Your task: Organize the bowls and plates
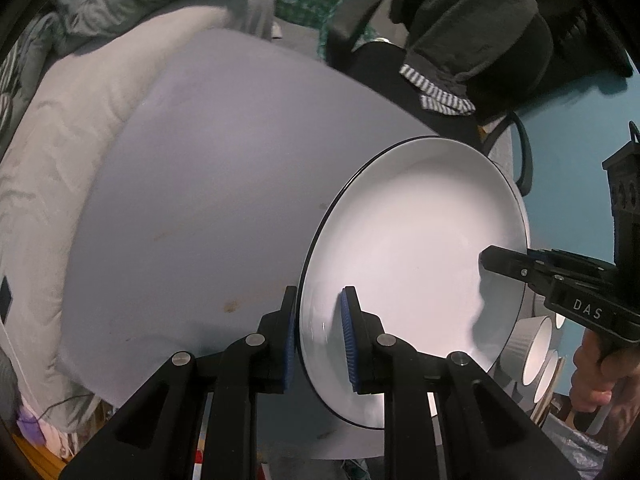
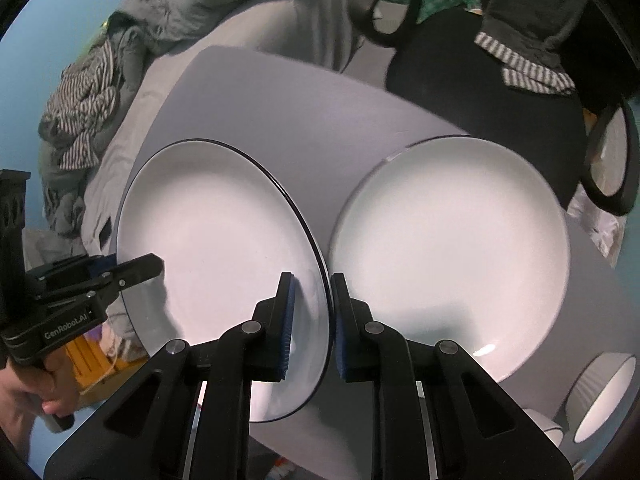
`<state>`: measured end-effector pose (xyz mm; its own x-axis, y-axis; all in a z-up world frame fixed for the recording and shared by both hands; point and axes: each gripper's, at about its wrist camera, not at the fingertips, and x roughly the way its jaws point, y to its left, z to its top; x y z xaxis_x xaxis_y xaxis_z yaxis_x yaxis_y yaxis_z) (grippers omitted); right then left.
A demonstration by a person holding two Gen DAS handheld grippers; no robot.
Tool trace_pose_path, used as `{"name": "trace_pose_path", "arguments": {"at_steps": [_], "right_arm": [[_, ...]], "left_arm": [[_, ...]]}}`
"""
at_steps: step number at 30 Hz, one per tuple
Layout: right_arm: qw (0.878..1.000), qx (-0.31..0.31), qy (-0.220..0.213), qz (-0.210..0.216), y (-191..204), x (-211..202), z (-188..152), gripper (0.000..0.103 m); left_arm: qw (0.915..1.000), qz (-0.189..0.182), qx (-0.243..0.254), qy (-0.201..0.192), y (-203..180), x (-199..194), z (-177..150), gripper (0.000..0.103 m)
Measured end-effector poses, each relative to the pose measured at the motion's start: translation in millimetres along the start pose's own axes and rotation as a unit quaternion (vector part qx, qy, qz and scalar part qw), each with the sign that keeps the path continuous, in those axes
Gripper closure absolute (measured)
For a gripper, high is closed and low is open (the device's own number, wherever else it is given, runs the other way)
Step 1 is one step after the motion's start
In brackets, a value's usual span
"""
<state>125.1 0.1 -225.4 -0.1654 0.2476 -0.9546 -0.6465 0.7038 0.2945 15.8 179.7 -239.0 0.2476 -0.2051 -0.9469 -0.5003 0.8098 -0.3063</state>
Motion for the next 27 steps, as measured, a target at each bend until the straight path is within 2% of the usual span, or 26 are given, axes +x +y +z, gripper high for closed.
{"name": "trace_pose_path", "arguments": {"at_steps": [16, 27], "right_arm": [[0.998, 0.061, -0.019, -0.009, -85.5, -34.5, -10.0, 0.086], [0.996, 0.092, -0.012, -0.010, -128.9, -31.5, -6.5, 0.085]], "left_arm": [[0.9985, -0.007, 0.049, 0.022, -86.8, 31.0, 29.9, 0.083], [0.9981, 0.005, 0.047, 0.039, -115.6, 60.6, 41.9, 0.082]]}}
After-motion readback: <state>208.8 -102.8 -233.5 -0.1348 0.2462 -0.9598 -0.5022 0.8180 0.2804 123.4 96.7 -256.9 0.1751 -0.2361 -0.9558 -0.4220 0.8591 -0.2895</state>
